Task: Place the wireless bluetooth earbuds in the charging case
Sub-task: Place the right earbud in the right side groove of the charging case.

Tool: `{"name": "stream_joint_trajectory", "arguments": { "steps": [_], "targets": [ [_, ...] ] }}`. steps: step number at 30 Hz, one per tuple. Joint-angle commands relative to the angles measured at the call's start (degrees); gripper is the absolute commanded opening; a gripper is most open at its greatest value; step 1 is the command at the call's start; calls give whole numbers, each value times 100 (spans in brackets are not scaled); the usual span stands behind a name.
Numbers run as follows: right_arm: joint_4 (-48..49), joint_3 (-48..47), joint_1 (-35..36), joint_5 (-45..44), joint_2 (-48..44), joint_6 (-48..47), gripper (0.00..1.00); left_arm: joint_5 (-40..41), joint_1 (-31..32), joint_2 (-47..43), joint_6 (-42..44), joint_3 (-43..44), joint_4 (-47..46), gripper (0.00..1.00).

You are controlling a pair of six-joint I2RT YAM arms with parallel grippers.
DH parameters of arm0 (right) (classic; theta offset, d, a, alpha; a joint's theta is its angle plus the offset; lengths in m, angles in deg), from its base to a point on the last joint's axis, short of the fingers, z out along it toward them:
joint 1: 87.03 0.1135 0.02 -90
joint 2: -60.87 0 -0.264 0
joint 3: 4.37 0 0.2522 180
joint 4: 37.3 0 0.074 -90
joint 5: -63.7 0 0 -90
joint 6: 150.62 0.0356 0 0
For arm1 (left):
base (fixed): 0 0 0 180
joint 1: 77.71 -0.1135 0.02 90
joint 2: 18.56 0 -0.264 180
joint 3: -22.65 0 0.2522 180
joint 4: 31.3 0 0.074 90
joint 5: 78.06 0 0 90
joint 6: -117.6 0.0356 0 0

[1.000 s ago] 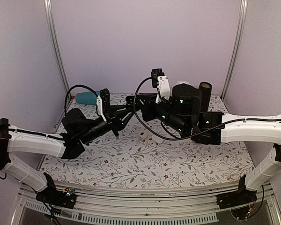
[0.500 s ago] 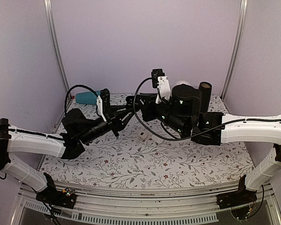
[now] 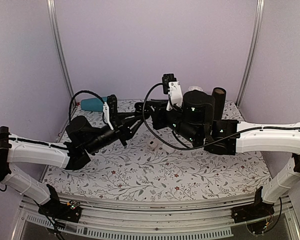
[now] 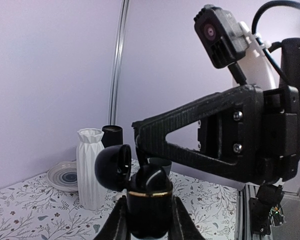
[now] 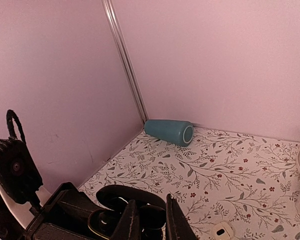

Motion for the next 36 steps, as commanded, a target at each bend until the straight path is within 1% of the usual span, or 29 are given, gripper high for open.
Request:
{"name": "stream_joint_trajectory", "arguments": {
  "steps": [1,8,17,36],
  "targets": [
    [-382,-63,-6,-193,-39,-130,4,123,53,-223,94,142,-432,0],
    [-389,-65,-5,183,8,-230,4,290,55,-208,102,156,-433,0],
    [-427,-78,2,520,39,-116,4,660,53,-210,150,144,-476,0],
    [-715,-375,-5,1011,289,-72,5,713,58,-284,450,220,-490,0]
  ]
}}
